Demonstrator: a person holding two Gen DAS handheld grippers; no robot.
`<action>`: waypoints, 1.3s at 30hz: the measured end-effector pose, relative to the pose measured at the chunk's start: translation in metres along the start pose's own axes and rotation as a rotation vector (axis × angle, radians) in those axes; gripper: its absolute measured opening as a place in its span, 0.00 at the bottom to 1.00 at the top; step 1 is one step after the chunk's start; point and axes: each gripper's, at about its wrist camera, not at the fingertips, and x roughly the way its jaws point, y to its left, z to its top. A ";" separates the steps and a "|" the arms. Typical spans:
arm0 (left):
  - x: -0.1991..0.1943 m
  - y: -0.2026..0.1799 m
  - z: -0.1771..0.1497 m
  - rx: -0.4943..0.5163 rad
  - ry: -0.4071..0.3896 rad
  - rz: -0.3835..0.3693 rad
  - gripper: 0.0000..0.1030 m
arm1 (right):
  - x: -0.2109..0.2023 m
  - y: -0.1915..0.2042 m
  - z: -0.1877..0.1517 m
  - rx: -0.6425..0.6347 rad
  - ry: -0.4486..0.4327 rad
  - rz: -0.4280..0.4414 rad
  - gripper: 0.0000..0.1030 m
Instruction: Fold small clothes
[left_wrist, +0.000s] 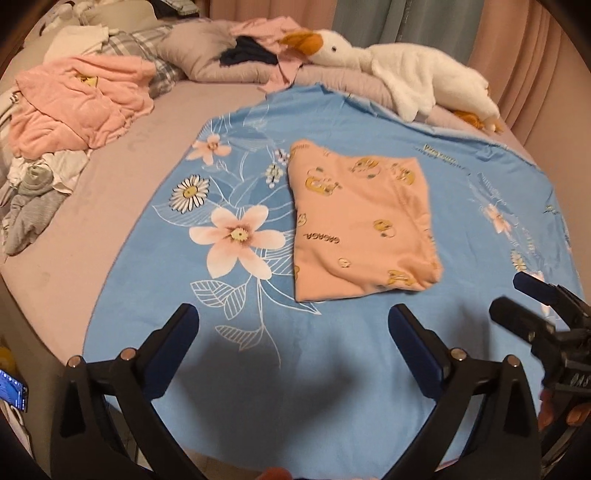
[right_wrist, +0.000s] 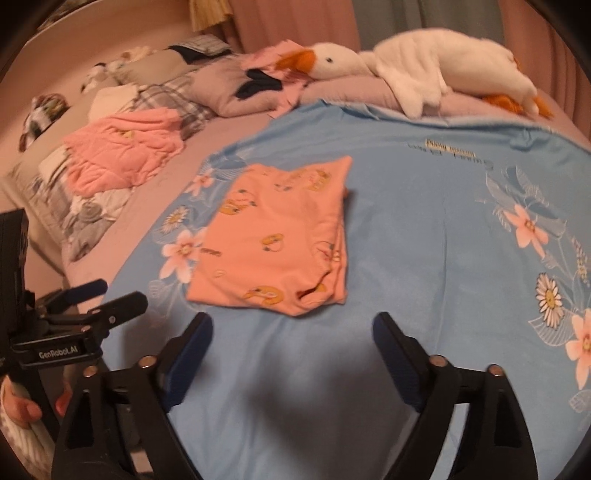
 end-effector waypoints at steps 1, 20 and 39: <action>-0.006 0.000 0.000 -0.004 -0.011 -0.013 0.99 | -0.005 0.003 0.000 -0.014 -0.013 0.000 0.99; -0.075 -0.016 -0.002 0.025 -0.109 0.044 1.00 | -0.051 0.044 -0.003 -0.150 -0.129 0.003 0.99; -0.077 -0.022 -0.001 0.041 -0.102 0.043 1.00 | -0.056 0.047 -0.004 -0.141 -0.138 0.004 0.99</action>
